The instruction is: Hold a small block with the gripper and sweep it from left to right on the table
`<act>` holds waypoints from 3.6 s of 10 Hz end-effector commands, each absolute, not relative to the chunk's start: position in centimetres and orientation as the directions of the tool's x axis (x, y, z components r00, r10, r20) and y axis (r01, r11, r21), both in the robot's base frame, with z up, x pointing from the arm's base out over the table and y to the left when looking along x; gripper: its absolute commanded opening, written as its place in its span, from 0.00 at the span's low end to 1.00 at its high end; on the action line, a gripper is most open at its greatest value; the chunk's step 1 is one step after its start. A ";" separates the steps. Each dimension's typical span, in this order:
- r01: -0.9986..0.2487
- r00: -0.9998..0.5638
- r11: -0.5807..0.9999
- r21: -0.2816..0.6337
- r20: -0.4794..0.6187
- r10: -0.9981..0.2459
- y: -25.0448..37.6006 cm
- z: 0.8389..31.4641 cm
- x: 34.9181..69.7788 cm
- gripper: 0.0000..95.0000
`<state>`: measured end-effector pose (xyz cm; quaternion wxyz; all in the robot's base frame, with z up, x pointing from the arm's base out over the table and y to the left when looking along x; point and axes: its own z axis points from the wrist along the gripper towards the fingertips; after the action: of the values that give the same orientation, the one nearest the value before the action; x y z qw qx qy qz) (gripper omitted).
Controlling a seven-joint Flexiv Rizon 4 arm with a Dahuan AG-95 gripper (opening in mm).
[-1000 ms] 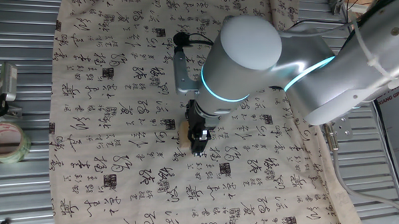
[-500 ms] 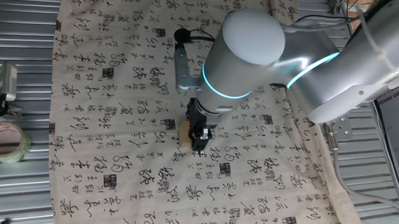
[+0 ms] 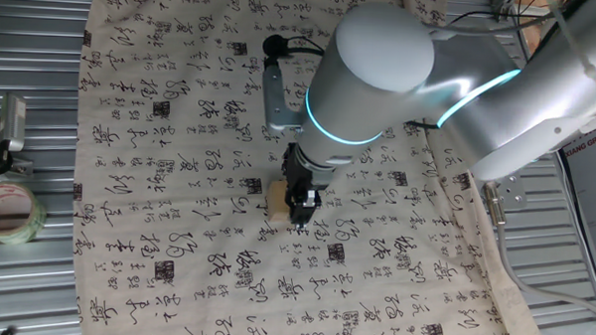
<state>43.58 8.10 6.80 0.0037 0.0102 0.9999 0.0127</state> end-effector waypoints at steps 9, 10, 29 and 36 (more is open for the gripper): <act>0.021 -0.998 0.999 0.045 -0.052 0.023 7.7 8.4 42.9 0.80; 0.021 -0.998 0.999 0.047 -0.053 0.023 7.7 8.4 42.9 0.80; 0.015 -0.998 0.999 0.044 -0.059 0.017 7.8 8.4 42.9 0.80; 0.014 -0.998 0.999 0.047 -0.061 0.017 7.8 8.4 42.9 0.80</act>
<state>42.88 7.78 8.42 0.0306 0.0082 0.9992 0.0233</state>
